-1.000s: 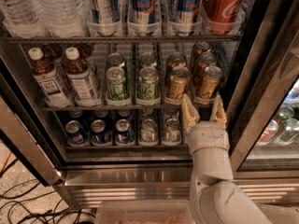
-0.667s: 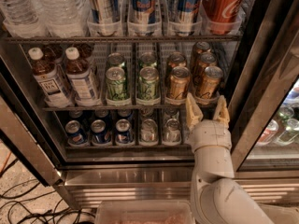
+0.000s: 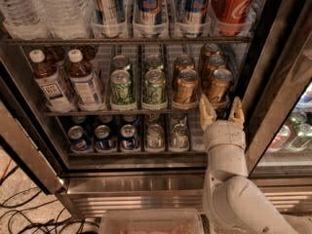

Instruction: Pick orange can from middle shelf of fridge

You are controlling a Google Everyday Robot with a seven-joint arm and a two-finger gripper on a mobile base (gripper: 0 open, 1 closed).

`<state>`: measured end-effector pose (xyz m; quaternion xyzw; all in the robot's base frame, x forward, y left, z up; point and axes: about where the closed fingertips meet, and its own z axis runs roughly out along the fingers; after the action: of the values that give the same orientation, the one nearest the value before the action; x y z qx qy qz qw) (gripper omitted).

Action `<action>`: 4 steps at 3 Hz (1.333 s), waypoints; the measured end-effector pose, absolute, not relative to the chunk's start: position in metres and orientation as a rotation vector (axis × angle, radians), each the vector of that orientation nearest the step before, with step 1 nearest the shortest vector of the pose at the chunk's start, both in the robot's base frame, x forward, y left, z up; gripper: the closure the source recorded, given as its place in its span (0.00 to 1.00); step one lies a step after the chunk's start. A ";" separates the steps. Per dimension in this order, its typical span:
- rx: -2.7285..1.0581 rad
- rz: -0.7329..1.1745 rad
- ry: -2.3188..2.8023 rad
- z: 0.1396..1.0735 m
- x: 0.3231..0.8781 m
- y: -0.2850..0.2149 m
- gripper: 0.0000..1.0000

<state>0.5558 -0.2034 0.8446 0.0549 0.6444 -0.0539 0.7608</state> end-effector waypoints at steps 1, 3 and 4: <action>0.097 -0.127 1.407 0.845 0.567 -0.205 0.32; 0.077 -0.127 1.420 0.848 0.595 -0.204 0.32; 0.089 -0.128 1.431 0.846 0.608 -0.206 0.32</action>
Offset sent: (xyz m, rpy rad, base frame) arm 0.0415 -0.0001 0.0045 -0.0504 0.0197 0.0314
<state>0.6083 -0.2064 0.8455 0.0406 0.6554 -0.0585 0.7520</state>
